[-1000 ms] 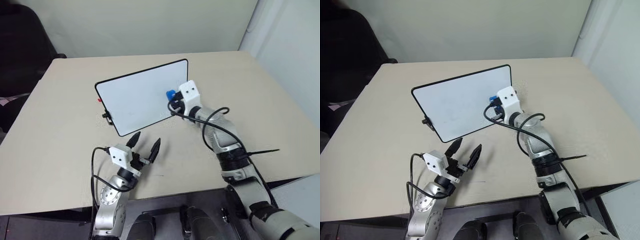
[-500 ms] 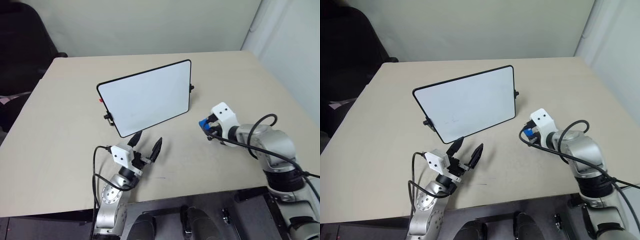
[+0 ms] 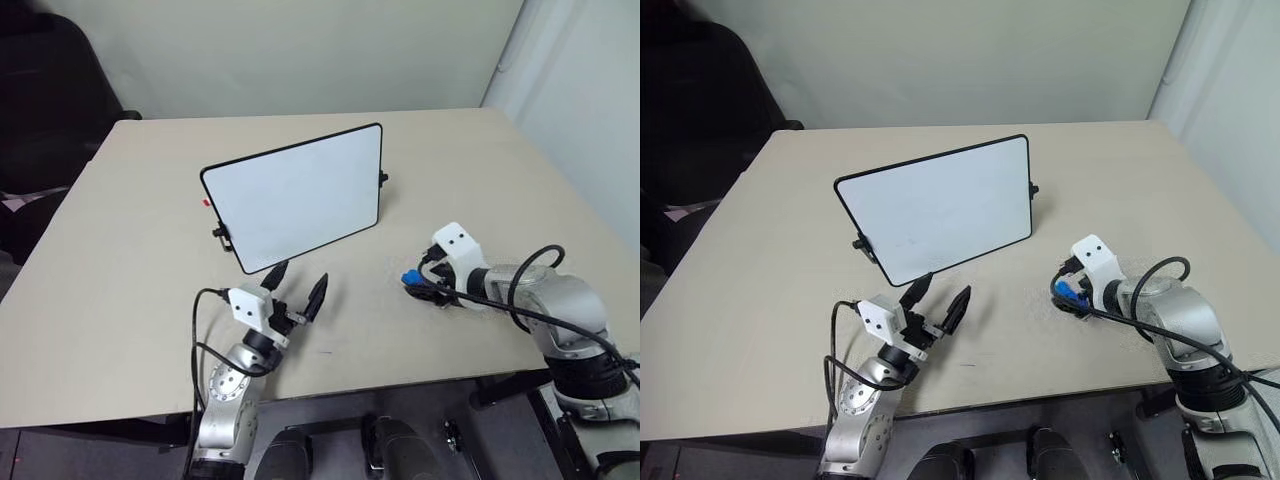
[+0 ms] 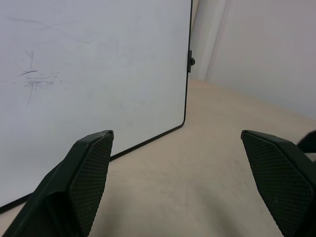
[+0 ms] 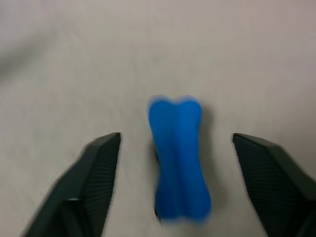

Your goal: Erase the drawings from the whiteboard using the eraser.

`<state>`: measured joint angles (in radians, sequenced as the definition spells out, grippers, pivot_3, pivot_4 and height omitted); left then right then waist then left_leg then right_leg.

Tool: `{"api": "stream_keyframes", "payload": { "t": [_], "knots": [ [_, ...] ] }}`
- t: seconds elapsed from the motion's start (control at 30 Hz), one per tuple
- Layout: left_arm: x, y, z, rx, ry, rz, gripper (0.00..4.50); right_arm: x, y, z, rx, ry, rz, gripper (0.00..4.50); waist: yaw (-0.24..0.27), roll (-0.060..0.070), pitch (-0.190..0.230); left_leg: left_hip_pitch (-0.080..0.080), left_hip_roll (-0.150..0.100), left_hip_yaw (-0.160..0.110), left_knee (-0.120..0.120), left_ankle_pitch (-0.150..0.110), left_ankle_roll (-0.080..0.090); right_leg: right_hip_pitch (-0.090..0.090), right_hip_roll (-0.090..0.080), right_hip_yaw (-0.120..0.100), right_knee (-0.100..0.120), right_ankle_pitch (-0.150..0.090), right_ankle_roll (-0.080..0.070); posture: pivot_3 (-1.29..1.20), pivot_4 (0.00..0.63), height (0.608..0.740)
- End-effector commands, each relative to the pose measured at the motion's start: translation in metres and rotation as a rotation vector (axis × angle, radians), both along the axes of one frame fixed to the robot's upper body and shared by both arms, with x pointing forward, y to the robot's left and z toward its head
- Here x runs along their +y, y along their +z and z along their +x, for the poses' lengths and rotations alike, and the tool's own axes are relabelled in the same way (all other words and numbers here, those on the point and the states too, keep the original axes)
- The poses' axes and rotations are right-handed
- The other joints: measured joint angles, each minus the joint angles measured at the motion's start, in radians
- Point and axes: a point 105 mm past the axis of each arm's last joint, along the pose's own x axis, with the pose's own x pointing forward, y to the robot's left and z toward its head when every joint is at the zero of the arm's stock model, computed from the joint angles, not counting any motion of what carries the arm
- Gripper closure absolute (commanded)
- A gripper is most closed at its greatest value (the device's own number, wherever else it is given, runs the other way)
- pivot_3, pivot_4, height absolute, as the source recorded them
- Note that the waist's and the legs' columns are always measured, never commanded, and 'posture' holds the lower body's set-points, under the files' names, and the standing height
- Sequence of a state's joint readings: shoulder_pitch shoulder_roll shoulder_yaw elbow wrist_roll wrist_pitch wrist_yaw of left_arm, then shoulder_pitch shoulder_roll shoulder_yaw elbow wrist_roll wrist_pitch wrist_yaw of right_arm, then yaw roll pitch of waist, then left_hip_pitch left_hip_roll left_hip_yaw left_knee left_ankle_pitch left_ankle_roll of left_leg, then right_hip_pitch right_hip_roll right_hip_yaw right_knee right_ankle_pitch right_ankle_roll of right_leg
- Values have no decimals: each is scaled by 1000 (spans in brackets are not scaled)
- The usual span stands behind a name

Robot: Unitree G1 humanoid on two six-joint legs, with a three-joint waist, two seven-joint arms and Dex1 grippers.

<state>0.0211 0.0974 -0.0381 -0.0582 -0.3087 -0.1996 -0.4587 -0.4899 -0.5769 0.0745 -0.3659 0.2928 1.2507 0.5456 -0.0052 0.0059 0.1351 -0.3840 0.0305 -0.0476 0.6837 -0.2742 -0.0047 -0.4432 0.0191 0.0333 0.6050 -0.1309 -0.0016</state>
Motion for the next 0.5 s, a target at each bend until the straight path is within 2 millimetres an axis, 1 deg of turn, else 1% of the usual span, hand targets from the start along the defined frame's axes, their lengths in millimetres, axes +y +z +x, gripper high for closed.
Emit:
{"api": "stream_keyframes", "payload": {
  "t": [0.03,0.1,0.17,0.23,0.3,0.33,0.43,0.5],
  "knots": [
    [-1,7,0,-37,-6,4,0,6,41,3,-270,55,106,793,0,0,0,0,0,0,0,0,1,0,0,0,0,0,0,0,150,740],
    [0,8,0,-39,-1,7,0,12,58,-1,-414,91,172,793,1,0,0,0,0,-1,-1,-1,1,0,0,0,0,-1,2,0,150,740],
    [2,8,1,-40,5,10,0,21,59,-8,-414,137,263,793,1,0,0,0,0,0,-1,-3,3,0,0,0,-1,-3,2,0,150,740],
    [4,8,1,-37,2,8,0,36,67,-19,-451,223,374,793,2,0,0,0,0,0,-1,-3,4,0,0,0,-1,-4,3,0,150,740],
    [5,8,2,-36,-3,6,0,45,72,-27,-487,288,459,793,2,0,0,0,0,0,-1,-4,4,0,0,0,-1,-5,3,0,150,740],
    [5,8,1,-36,-4,6,0,49,73,-30,-477,315,518,793,2,0,0,-1,0,0,-1,-4,4,0,0,0,-1,-6,3,0,150,740],
    [6,8,1,-38,-3,10,0,56,83,-40,-496,379,674,793,2,0,0,-1,-1,1,0,-4,4,0,0,0,-1,-6,3,0,150,740],
    [7,9,1,-39,-1,12,0,57,83,-39,-495,377,696,793,2,0,0,-1,-1,0,0,-4,4,1,0,0,-1,-6,3,0,150,740]
  ]
}}
